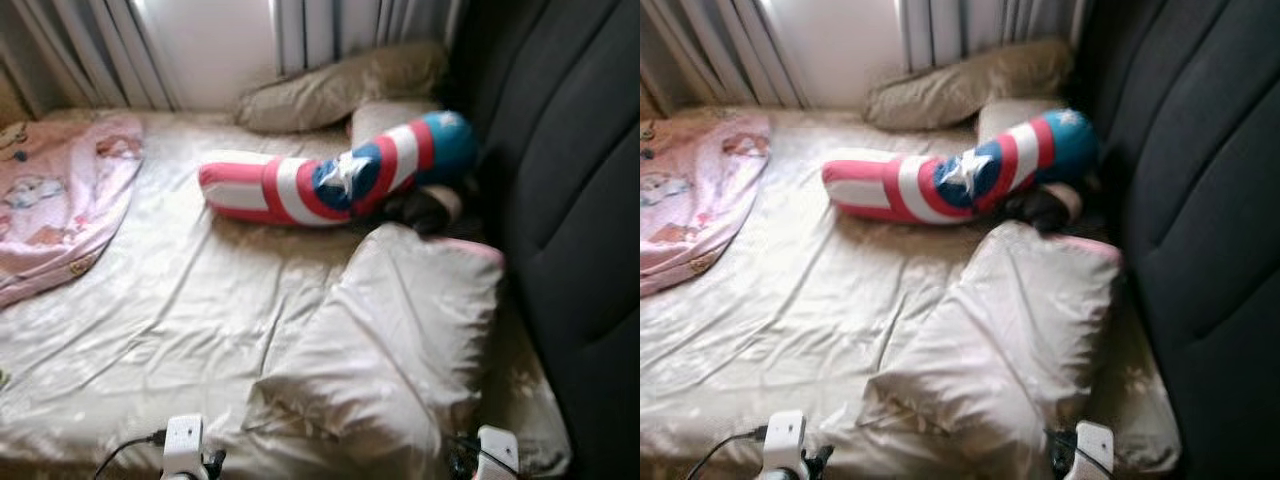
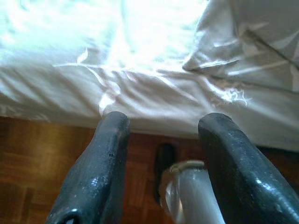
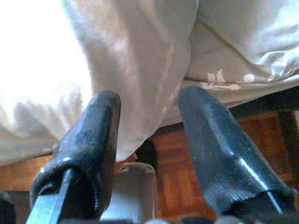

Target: Clean up the room

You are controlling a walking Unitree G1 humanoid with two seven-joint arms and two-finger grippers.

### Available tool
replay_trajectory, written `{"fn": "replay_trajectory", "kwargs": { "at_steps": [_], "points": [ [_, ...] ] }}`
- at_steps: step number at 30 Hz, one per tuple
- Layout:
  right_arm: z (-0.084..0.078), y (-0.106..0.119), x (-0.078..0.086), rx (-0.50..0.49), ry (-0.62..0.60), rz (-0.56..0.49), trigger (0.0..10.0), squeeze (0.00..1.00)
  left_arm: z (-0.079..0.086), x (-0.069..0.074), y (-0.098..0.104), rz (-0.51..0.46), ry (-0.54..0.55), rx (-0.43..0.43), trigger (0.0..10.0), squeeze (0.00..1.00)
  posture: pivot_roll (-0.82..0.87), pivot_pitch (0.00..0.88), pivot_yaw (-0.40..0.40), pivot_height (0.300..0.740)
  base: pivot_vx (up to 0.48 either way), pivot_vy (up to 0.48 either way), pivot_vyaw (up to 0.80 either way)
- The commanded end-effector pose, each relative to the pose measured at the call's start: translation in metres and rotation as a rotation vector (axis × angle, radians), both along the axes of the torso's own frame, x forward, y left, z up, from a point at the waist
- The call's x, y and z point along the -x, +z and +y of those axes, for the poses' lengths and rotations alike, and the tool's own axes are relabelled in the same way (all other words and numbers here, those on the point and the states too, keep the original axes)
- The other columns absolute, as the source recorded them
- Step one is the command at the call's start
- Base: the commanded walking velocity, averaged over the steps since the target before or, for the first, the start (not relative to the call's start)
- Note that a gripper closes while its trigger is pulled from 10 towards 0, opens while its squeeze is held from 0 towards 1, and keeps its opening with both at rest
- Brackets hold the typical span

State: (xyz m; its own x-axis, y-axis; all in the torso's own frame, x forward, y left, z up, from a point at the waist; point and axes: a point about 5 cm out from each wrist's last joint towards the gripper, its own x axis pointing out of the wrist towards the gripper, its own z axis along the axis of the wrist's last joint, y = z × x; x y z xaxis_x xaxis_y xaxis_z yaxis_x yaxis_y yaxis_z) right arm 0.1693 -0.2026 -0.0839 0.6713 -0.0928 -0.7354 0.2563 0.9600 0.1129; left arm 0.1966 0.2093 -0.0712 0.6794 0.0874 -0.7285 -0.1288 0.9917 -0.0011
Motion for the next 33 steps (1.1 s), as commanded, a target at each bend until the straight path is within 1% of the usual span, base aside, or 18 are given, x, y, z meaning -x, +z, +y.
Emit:
{"fn": "replay_trajectory", "kwargs": {
  "at_steps": [1,5,6,10,11,12,14,15,16,18,19,20,21,22,26,27,31,33],
  "points": [
    [-0.004,-0.001,0.007,-0.01,-0.037,-0.008,10.0,1.0,-0.005,0.006,-0.004,0.013,-0.002,0.02,10.0,0.0,0.08,0.052,-0.021,0.74,0.0,0.0,0.0],
    [-0.004,0.0,0.006,-0.024,-0.044,-0.037,10.0,1.0,-0.001,0.001,0.0,-0.024,-0.007,0.018,10.0,0.0,0.08,0.056,-0.019,0.74,0.0,0.0,0.0],
    [-0.003,0.001,0.006,-0.039,-0.049,-0.058,10.0,1.0,0.001,-0.007,0.006,-0.068,-0.014,0.019,10.0,0.0,0.1,0.059,-0.017,0.74,0.0,0.0,0.0],
    [-0.003,0.001,0.006,-0.046,-0.056,-0.08,10.0,1.0,0.002,-0.018,0.013,-0.123,-0.022,0.01,10.0,0.0,0.1,0.064,-0.015,0.74,0.0,0.0,0.0],
    [-0.001,0.007,-0.008,-0.044,-0.051,-0.114,10.0,1.0,0.002,-0.02,0.015,-0.134,-0.025,0.011,10.0,0.0,0.1,0.065,-0.014,0.74,0.0,0.0,0.0],
    [-0.001,0.007,-0.008,-0.044,-0.051,-0.114,10.0,1.0,0.002,-0.02,0.015,-0.134,-0.025,0.011,10.0,0.0,0.1,0.065,-0.014,0.74,0.0,0.0,0.0],
    [0.005,0.037,-0.064,-0.029,-0.024,-0.235,10.0,1.0,0.0,-0.032,0.024,-0.194,-0.048,0.009,10.0,0.0,0.11,0.07,-0.01,0.74,0.0,0.0,0.0],
    [0.007,0.047,-0.079,-0.026,-0.017,-0.268,10.0,1.0,-0.001,-0.038,0.029,-0.228,-0.06,0.007,10.0,0.0,0.12,0.073,-0.01,0.74,0.0,0.0,0.0],
    [0.007,0.052,-0.086,-0.025,-0.014,-0.279,10.0,1.0,-0.002,-0.046,0.035,-0.272,-0.066,0.011,10.0,0.0,0.13,0.077,-0.009,0.74,0.0,0.0,0.0],
    [0.005,0.053,-0.088,-0.024,-0.012,-0.277,10.0,1.0,-0.003,-0.055,0.043,-0.323,-0.071,0.018,10.0,0.0,0.13,0.081,-0.008,0.74,0.0,0.0,0.0],
    [0.005,0.053,-0.088,-0.024,-0.012,-0.277,10.0,1.0,-0.003,-0.055,0.043,-0.323,-0.071,0.018,10.0,0.0,0.13,0.081,-0.008,0.74,0.0,0.0,0.0],
    [0.004,0.053,-0.088,-0.023,-0.013,-0.273,10.0,0.8,-0.004,-0.061,0.048,-0.354,-0.081,0.021,10.0,0.0,0.13,0.082,-0.007,0.74,0.0,0.0,0.0],
    [0.002,0.053,-0.089,-0.023,-0.016,-0.271,10.0,0.0,-0.007,-0.067,0.054,-0.392,-0.098,0.022,10.0,0.0,0.13,0.087,-0.003,0.74,0.0,0.0,0.0],
    [0.001,0.054,-0.09,-0.024,-0.019,-0.269,10.0,0.0,-0.01,-0.073,0.06,-0.428,-0.115,0.022,10.0,0.0,0.13,0.092,-0.001,0.74,0.0,0.0,0.0],
    [0.0,0.055,-0.091,-0.024,-0.02,-0.264,10.0,0.0,-0.016,-0.081,0.07,-0.487,-0.143,0.023,10.0,0.0,0.14,0.1,0.003,0.74,0.0,0.0,0.0],
    [0.0,0.054,-0.091,-0.019,-0.02,-0.245,10.0,0.0,-0.02,-0.083,0.075,-0.531,-0.158,0.026,10.0,0.0,0.15,0.108,0.01,0.74,0.0,0.0,0.0],
    [0.0,0.047,-0.084,0.01,-0.019,-0.184,10.0,0.0,-0.02,-0.08,0.079,-0.574,-0.181,0.027,10.0,0.0,0.16,0.122,0.02,0.74,0.0,0.0,0.0],
    [0.001,0.045,-0.082,-0.008,-0.031,-0.173,10.0,0.0,-0.02,-0.081,0.081,-0.588,-0.198,0.028,10.0,0.0,0.17,0.129,0.025,0.74,0.0,0.0,0.0]
  ]
}}
